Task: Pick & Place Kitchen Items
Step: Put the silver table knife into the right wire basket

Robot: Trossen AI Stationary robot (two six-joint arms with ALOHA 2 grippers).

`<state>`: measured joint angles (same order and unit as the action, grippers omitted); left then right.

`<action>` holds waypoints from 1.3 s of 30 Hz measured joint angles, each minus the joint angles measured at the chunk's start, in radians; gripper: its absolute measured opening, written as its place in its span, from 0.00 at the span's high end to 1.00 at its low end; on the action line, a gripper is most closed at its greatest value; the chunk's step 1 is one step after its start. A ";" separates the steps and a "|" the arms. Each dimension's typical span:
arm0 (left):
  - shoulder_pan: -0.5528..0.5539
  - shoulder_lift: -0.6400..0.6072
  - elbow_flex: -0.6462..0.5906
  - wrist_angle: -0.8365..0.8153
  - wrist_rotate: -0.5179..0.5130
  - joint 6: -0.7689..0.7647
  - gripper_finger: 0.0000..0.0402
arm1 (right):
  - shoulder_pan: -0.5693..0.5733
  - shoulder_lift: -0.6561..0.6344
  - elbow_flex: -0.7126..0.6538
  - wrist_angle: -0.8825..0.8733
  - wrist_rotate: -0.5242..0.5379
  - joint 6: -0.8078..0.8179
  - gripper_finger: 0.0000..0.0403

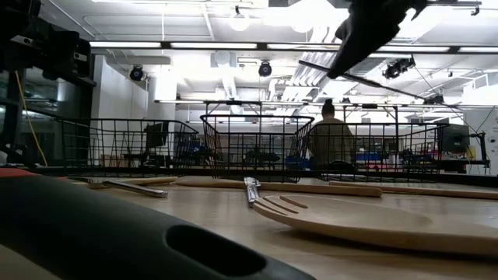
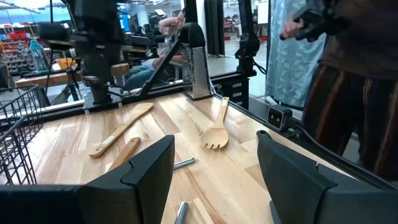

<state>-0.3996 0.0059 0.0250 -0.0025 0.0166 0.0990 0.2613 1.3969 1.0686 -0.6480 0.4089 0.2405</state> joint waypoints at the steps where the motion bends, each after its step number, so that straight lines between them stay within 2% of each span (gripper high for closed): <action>1: 0.000 0.000 0.000 0.000 0.000 0.000 0.43 | -0.023 -0.008 0.000 -0.001 0.014 -0.001 0.92; 7: 0.000 0.000 0.000 0.000 0.000 0.000 0.43 | -0.192 -0.054 0.000 0.010 0.090 -0.124 0.92; 14: 0.000 0.000 0.000 0.000 0.000 0.000 0.43 | -0.400 -0.055 0.000 0.053 0.093 -0.257 0.92; 21: 0.000 0.000 0.000 0.000 0.000 0.000 0.43 | -0.533 -0.058 0.000 0.126 0.090 -0.320 0.92; 28: 0.000 0.000 0.000 0.000 0.000 0.000 0.43 | -0.667 -0.054 0.000 0.188 0.193 -0.317 0.92; 39: 0.000 0.000 0.000 0.000 0.000 0.000 0.43 | -0.812 0.069 0.000 0.129 0.253 -0.193 0.92</action>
<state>-0.3996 0.0061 0.0250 -0.0025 0.0166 0.0993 -0.5505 1.4656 1.0687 -0.5191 0.6616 0.0476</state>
